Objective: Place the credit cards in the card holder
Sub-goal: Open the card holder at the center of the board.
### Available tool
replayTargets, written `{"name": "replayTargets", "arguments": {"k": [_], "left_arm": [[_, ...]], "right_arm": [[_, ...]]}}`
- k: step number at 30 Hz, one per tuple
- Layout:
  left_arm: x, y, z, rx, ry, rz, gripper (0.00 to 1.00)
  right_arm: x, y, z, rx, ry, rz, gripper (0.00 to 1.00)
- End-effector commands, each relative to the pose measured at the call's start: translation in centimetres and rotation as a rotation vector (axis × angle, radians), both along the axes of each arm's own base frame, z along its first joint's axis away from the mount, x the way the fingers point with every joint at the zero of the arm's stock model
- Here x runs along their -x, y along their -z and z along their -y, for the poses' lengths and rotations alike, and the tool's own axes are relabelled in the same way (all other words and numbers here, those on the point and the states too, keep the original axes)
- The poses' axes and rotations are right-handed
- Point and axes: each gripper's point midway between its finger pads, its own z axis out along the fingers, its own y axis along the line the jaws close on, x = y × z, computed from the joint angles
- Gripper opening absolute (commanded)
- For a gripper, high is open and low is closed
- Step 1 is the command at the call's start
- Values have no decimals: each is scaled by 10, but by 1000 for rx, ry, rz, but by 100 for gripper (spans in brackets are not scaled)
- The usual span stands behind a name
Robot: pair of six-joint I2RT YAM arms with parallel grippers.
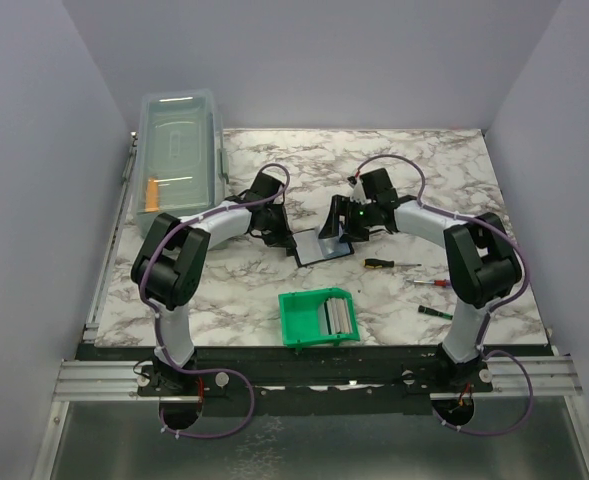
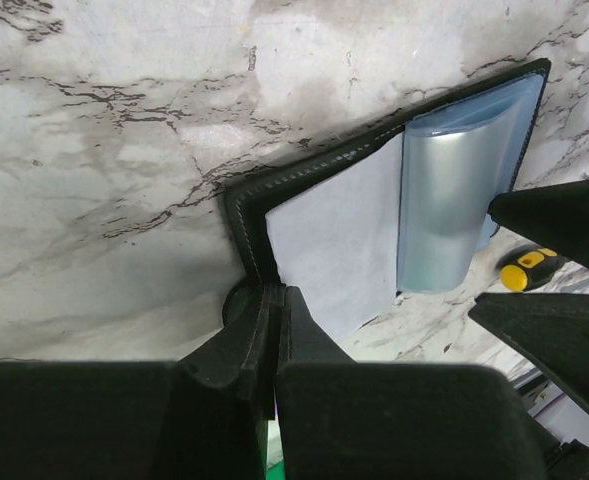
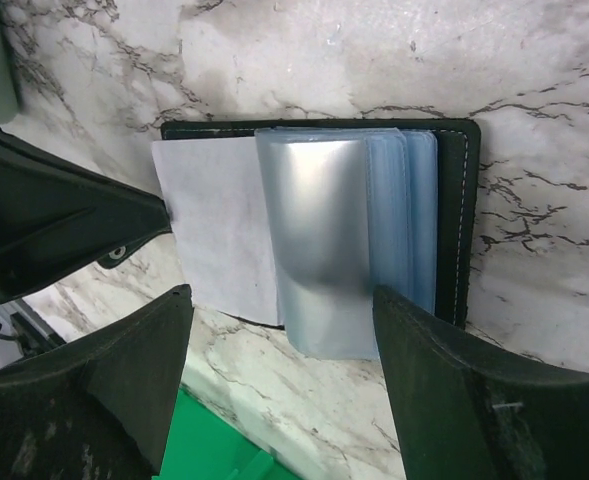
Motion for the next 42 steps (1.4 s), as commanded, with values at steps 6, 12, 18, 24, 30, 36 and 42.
{"name": "replayTargets", "arguments": {"k": [6, 12, 18, 24, 30, 36, 42], "left_arm": [[4, 13, 0, -21, 13, -21, 1], [3, 14, -2, -28, 9, -17, 1], [2, 13, -3, -33, 2, -9, 1], [0, 10, -2, -31, 1, 0, 1], [0, 7, -4, -34, -6, 10, 0], [2, -9, -11, -35, -21, 45, 1], [7, -32, -27, -68, -33, 63, 7]], "right_arm": [[13, 22, -18, -63, -48, -61, 76], [24, 6, -49, -209, -115, -85, 76], [28, -5, -63, -323, -152, -103, 76], [37, -17, -71, -415, -181, -127, 75], [39, -17, -73, -454, -179, -145, 75], [40, -18, -78, -500, -191, -172, 74], [43, -24, -83, -553, -219, -196, 73]]}}
